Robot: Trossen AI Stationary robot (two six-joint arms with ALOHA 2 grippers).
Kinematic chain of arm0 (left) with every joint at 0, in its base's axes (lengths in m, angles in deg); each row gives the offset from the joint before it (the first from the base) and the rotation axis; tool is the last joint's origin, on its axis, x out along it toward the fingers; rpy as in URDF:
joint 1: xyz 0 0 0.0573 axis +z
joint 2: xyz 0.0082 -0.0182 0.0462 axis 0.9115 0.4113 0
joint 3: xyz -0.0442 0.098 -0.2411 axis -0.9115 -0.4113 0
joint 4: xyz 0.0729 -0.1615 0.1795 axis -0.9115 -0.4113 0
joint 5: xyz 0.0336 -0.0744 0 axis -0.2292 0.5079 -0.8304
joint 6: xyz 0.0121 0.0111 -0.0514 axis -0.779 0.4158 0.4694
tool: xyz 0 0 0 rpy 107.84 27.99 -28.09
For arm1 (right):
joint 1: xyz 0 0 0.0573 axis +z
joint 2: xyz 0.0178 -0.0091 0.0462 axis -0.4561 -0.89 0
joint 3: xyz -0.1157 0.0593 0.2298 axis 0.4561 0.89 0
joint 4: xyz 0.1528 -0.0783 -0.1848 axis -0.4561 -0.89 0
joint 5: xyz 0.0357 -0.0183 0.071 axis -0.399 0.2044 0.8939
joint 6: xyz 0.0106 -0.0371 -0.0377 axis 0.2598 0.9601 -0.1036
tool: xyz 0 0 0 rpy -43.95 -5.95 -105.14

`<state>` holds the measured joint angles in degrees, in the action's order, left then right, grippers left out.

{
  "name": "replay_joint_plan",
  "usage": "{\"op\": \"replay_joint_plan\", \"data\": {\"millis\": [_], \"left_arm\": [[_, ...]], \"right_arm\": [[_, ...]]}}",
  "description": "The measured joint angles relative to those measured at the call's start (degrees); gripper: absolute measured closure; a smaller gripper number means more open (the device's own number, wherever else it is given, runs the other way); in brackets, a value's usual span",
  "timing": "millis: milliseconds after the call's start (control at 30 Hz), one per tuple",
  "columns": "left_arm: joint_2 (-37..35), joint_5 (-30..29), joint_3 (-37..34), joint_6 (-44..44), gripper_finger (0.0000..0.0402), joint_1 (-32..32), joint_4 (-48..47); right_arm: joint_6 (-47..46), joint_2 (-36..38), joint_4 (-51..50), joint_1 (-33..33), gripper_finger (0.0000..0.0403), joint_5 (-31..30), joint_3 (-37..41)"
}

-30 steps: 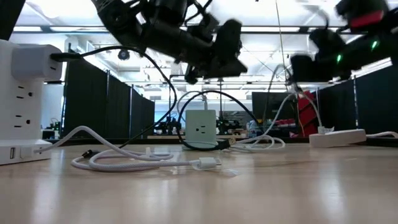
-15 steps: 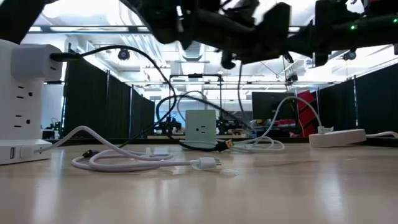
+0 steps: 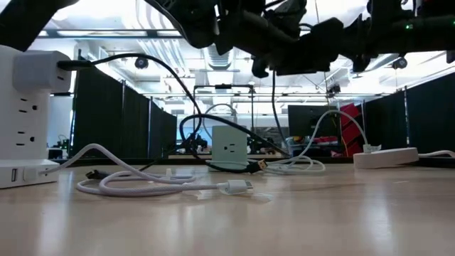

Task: Insert USB
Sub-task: Insert the black charger cable into the top right white outlet

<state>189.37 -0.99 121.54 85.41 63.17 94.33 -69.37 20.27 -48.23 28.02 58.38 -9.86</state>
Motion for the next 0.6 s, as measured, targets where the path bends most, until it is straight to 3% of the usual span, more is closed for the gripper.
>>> {"op": "replay_joint_plan", "data": {"millis": [433,600], "left_arm": [[-0.8,2.8,0.0,0.0,0.0299,-0.2,1.7],[-0.8,5.8,0.0,-0.1,0.0343,-0.2,0.6]], "right_arm": [[0.0,0.0,-1.1,0.0,0.0403,1.6,0.0],[-0.1,0.0,-1.3,0.0,0.0403,2.3,-0.2]]}}
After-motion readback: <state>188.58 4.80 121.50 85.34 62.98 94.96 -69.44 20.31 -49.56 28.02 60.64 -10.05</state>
